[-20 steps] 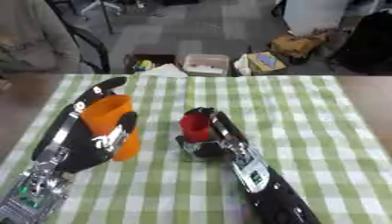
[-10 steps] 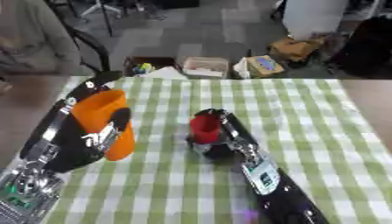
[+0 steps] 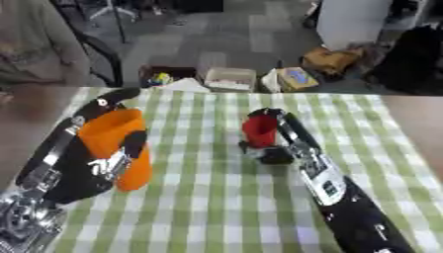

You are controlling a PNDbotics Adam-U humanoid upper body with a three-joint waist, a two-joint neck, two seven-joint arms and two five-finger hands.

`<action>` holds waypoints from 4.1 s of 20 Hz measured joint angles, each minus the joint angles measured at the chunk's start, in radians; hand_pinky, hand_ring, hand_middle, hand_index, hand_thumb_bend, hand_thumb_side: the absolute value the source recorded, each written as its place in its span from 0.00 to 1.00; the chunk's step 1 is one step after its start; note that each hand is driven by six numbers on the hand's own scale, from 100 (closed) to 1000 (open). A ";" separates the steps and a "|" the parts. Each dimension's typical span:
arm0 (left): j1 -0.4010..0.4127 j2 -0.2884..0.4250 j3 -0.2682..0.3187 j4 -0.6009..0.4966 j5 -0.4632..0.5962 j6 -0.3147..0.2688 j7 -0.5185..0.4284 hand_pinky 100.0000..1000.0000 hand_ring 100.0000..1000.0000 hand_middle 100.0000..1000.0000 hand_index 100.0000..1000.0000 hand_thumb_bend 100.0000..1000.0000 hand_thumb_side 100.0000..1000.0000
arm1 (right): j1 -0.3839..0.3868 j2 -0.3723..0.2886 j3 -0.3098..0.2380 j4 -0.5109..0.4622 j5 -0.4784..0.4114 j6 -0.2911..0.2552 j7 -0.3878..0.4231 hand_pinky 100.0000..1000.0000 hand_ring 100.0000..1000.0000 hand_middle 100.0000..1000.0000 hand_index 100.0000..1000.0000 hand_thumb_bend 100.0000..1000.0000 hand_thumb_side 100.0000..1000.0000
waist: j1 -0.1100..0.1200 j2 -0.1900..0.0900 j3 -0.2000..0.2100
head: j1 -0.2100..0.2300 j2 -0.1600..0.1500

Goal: Pour the contents of one cup into another cup.

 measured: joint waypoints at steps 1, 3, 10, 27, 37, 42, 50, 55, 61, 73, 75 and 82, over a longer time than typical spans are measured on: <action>0.004 0.004 -0.004 -0.002 -0.001 0.001 -0.004 0.31 0.41 0.39 0.87 0.00 0.34 | -0.008 -0.011 0.000 -0.008 0.000 -0.002 -0.001 0.34 0.48 0.17 0.74 0.00 0.00 | -0.001 0.000 0.000 | -0.001 0.000; 0.011 0.009 -0.013 -0.003 -0.003 0.001 -0.011 0.31 0.41 0.39 0.87 0.00 0.34 | -0.027 -0.030 0.003 -0.029 0.002 -0.007 0.001 0.34 0.49 0.17 0.74 0.00 0.00 | -0.003 -0.002 -0.001 | -0.001 0.000; 0.028 0.028 -0.047 0.001 -0.031 -0.001 -0.044 0.31 0.41 0.39 0.86 0.00 0.33 | -0.070 -0.077 0.032 -0.119 0.000 -0.033 0.025 0.36 0.49 0.19 0.75 0.00 0.00 | -0.011 -0.004 -0.008 | -0.001 -0.009; 0.020 0.020 -0.066 0.109 -0.111 -0.044 -0.069 0.31 0.42 0.39 0.86 0.00 0.30 | -0.112 -0.080 0.151 -0.388 -0.083 -0.075 0.141 0.42 0.50 0.19 0.75 0.02 0.00 | -0.026 -0.011 -0.022 | 0.009 -0.017; -0.001 0.004 -0.071 0.139 -0.172 -0.075 -0.072 0.31 0.42 0.39 0.86 0.00 0.26 | -0.126 -0.027 0.246 -0.518 -0.027 -0.117 0.211 0.46 0.50 0.19 0.75 0.04 0.00 | -0.027 -0.015 -0.034 | 0.008 -0.017; -0.015 -0.007 -0.073 0.164 -0.205 -0.095 -0.071 0.31 0.42 0.39 0.86 0.00 0.25 | -0.137 0.002 0.280 -0.566 0.022 -0.149 0.232 0.49 0.51 0.19 0.75 0.05 0.00 | -0.032 -0.016 -0.039 | 0.008 -0.017; -0.025 -0.020 -0.085 0.177 -0.229 -0.125 -0.088 0.31 0.42 0.39 0.86 0.00 0.23 | -0.146 0.035 0.296 -0.594 0.143 -0.206 0.228 0.57 0.52 0.22 0.76 0.08 0.00 | -0.034 -0.016 -0.039 | 0.008 -0.017; -0.025 -0.021 -0.096 0.163 -0.230 -0.138 -0.110 0.31 0.42 0.39 0.86 0.00 0.23 | -0.149 0.041 0.295 -0.593 0.238 -0.240 0.195 0.63 0.52 0.26 0.76 0.11 0.00 | -0.034 -0.016 -0.037 | 0.008 -0.018; -0.030 -0.020 -0.100 0.137 -0.230 -0.141 -0.124 0.31 0.42 0.39 0.86 0.00 0.23 | -0.155 0.041 0.289 -0.587 0.354 -0.280 0.140 0.67 0.53 0.32 0.76 0.13 0.00 | -0.034 -0.017 -0.037 | 0.009 -0.021; -0.029 -0.020 -0.096 0.129 -0.226 -0.133 -0.118 0.31 0.42 0.39 0.86 0.00 0.24 | -0.154 0.041 0.289 -0.580 0.562 -0.307 -0.022 0.71 0.53 0.42 0.76 0.14 0.00 | -0.035 -0.017 -0.037 | 0.013 -0.026; -0.028 -0.020 -0.095 0.129 -0.225 -0.131 -0.116 0.31 0.42 0.39 0.86 0.00 0.24 | -0.154 0.041 0.289 -0.578 0.596 -0.310 -0.050 0.71 0.53 0.42 0.76 0.14 0.00 | -0.035 -0.017 -0.037 | 0.013 -0.027; -0.024 -0.020 -0.079 0.129 -0.219 -0.124 -0.103 0.32 0.42 0.39 0.86 0.00 0.25 | -0.152 0.041 0.290 -0.568 0.701 -0.316 -0.156 0.72 0.53 0.48 0.75 0.14 0.00 | -0.035 -0.018 -0.036 | 0.013 -0.034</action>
